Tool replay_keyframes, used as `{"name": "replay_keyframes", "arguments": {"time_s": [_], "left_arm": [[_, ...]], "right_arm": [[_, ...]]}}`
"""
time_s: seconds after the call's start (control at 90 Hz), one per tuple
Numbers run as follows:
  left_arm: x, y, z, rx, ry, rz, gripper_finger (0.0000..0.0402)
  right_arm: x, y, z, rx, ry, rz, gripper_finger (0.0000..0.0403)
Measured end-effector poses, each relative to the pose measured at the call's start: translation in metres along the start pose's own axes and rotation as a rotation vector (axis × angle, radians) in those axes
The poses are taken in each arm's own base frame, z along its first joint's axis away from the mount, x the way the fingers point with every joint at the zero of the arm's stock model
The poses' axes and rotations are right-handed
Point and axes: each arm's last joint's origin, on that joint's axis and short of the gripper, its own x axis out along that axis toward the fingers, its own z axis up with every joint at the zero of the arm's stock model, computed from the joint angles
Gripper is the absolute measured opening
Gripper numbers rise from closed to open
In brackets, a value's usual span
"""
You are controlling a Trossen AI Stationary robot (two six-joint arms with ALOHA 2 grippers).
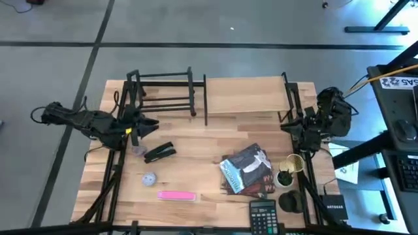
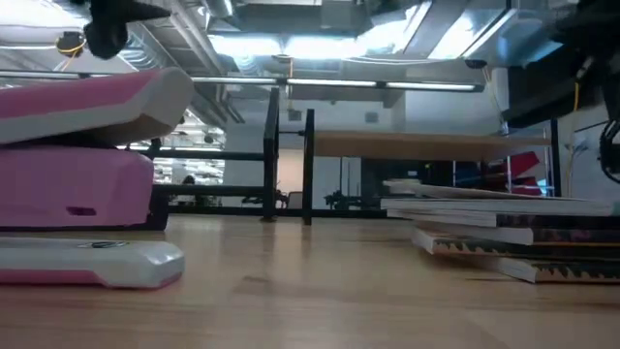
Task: Stock shelves
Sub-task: Return to home position
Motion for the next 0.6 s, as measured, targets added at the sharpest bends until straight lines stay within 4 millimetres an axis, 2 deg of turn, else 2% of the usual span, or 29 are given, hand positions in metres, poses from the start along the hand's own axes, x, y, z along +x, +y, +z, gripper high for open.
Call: {"name": "replay_keyframes", "arguments": {"time_s": [0.1, 0.378, 0.467, 0.6], "left_arm": [[0.000, 0.006, -0.005, -0.028, -0.031, -0.012, 0.0140], [0.002, 0.007, -0.008, -0.003, -0.035, -0.097, 0.0140], [-0.001, 0.009, -0.005, -0.020, -0.059, -0.100, 0.0140], [-0.013, 0.014, 0.003, -0.010, -0.115, -0.131, 0.0140]], "right_arm": [[0.006, 0.006, -0.008, -0.008, -0.009, 0.050, 0.0004], [0.024, 0.026, -0.036, -0.007, -0.103, 0.263, 0.0001], [0.030, 0.025, -0.047, -0.043, -0.118, 0.257, 0.0000], [0.041, 0.019, -0.061, 0.005, -0.104, 0.237, 0.0000]]}}
